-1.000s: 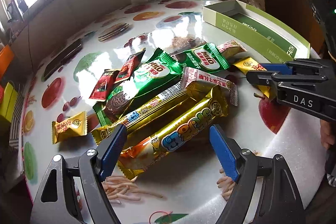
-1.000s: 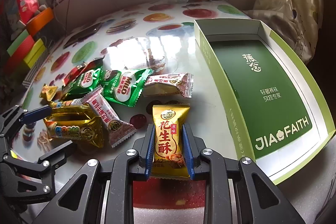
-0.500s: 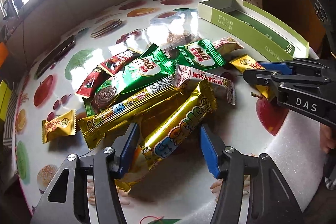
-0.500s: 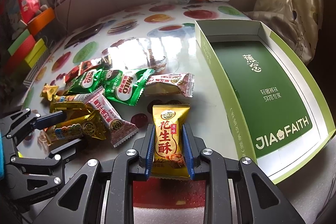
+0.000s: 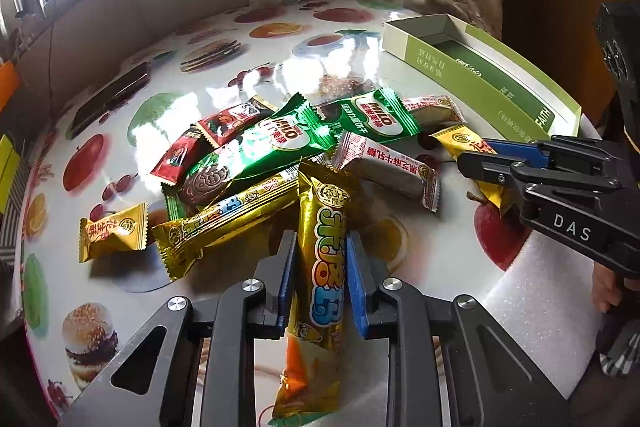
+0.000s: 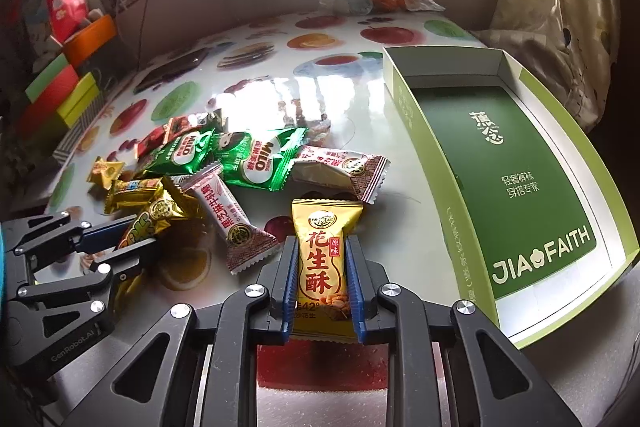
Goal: Organize snacks
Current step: 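Grasp the long gold bar with the left gripper while the right gripper lifts its candy, then carry both held snacks over the green JIA FAITH box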
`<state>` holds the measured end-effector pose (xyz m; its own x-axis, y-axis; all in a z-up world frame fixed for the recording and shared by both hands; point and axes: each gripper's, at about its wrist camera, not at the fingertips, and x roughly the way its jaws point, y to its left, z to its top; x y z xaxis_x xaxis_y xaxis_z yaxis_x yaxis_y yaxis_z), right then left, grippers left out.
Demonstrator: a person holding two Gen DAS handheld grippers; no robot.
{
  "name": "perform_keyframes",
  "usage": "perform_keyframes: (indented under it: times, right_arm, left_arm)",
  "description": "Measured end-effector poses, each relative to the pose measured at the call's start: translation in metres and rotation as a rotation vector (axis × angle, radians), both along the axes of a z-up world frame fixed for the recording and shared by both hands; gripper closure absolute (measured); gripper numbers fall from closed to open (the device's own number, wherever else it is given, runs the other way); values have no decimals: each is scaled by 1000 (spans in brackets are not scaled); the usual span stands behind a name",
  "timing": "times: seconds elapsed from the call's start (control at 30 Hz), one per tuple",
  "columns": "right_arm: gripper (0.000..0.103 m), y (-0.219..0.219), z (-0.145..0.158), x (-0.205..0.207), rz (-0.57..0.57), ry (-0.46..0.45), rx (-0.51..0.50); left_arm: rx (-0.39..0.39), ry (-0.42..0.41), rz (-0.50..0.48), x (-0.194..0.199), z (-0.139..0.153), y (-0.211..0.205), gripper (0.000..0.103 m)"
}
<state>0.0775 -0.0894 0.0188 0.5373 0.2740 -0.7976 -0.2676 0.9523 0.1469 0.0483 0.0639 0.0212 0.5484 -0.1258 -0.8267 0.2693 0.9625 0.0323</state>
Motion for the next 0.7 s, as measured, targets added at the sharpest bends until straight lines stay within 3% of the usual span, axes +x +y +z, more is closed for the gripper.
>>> perform_keyframes:
  times: [0.7]
  right_arm:
    - [82,-8,34,-11,-4,-64,30]
  left_arm:
    - [-83,-39,53,-5,34,1,79]
